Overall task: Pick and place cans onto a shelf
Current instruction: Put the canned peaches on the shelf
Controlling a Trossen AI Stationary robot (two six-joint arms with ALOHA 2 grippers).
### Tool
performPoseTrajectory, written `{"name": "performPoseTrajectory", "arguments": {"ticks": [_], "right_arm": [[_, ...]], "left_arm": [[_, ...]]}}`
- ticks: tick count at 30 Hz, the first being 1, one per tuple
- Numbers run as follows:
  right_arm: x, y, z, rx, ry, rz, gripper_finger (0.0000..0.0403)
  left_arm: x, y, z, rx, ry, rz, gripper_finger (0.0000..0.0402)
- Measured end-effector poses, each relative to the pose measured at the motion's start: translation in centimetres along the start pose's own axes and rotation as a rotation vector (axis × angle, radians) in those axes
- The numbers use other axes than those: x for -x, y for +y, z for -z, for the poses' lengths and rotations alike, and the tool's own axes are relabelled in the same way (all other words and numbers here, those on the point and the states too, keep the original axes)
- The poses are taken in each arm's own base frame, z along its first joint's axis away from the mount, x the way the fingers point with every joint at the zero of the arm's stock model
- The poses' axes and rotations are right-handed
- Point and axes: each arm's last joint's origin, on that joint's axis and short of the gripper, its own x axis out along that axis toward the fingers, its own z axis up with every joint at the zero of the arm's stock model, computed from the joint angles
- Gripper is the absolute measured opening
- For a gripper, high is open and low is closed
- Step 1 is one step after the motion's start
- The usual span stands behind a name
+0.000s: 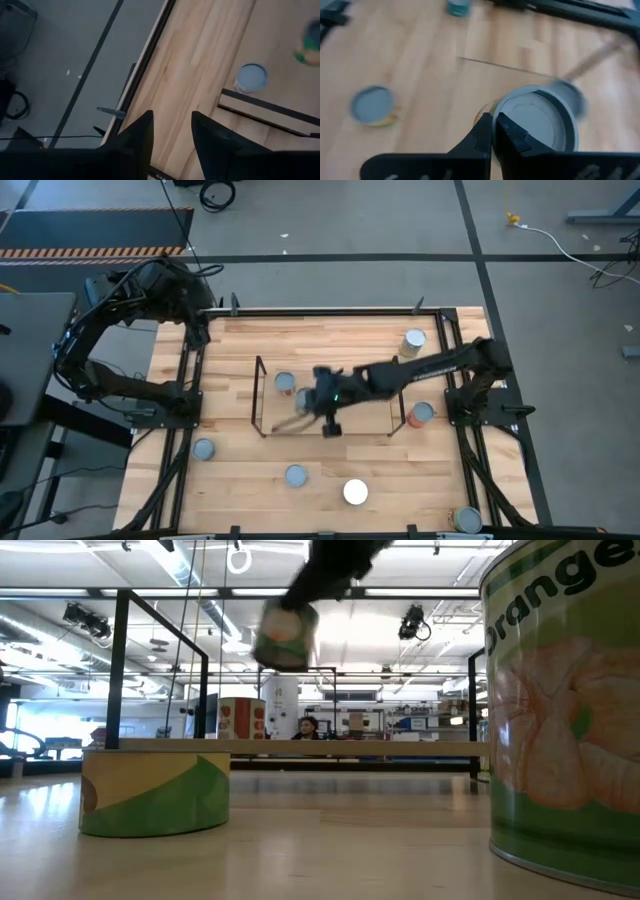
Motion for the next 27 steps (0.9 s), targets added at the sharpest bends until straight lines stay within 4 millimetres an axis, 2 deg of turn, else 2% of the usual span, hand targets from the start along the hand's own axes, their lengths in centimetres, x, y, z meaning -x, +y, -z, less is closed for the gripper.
{"name": "performPoseTrajectory", "arguments": {"ticks": [2,9,15,21,27], "right_arm": [[-1.0,1.0,-0.6,0.021,-0.002,-0.017,0.0016],[-5.1,2.0,-1.2,0.079,0.036,-0.023,0.0016],[-7.5,4.8,-0.9,0.134,0.035,-0.112,0.0016],[-8.1,5.7,-0.5,0.126,0.057,-0.082,0.0016],[-8.2,4.6,-0.8,0.085,0.038,0.03,0.0016]], "left_arm": [[0.2,0.0,0.1,0.004,-0.007,0.013,0.0137],[0.9,-0.6,0.6,0.122,-0.049,0.199,0.0132],[2.5,-1.0,1.5,0.187,-0.111,0.251,0.0128],[3.5,-1.1,2.0,0.254,-0.157,0.259,0.0128],[4.1,-1.1,1.3,0.242,-0.272,0.27,0.0128]]}}
